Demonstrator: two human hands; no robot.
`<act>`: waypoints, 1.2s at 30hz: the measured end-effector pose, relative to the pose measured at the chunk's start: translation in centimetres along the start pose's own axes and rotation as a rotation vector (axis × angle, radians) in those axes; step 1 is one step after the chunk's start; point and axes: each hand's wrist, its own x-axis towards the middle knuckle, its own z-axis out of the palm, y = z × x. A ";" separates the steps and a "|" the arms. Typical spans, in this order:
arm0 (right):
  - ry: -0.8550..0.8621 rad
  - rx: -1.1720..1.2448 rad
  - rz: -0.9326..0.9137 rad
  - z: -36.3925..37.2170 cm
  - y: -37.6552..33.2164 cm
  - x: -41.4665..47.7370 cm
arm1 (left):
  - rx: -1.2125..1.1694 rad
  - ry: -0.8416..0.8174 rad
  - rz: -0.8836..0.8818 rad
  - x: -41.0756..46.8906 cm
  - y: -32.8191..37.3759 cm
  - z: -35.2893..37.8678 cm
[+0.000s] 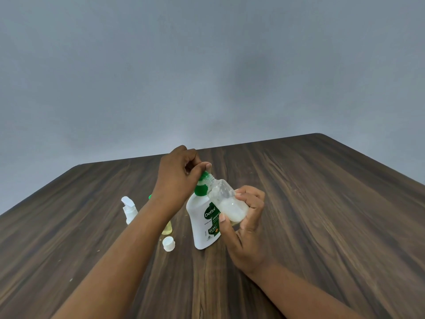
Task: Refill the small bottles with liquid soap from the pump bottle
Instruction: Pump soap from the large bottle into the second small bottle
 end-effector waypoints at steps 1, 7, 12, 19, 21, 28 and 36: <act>0.002 -0.001 -0.003 0.0 0.1 0.0 | 0.006 0.006 0.003 -0.1 0.0 0.1; 0.011 0.017 -0.015 0.0 -0.1 0.2 | 0.025 -0.014 0.073 0.8 0.6 -0.7; 0.010 0.015 -0.014 0.0 -0.1 0.2 | 0.045 -0.013 0.089 0.7 0.5 -0.5; 0.004 0.000 0.009 -0.1 -0.2 0.0 | 0.007 0.038 0.034 -0.2 0.1 0.2; 0.013 -0.007 -0.001 -0.1 -0.2 0.1 | 0.011 0.038 0.051 0.1 0.2 -0.1; 0.011 -0.020 -0.008 0.0 -0.2 0.1 | 0.060 -0.045 0.109 1.0 0.3 -0.8; -0.016 -0.022 0.021 0.0 -0.2 0.0 | 0.022 0.014 0.051 0.3 0.0 -0.1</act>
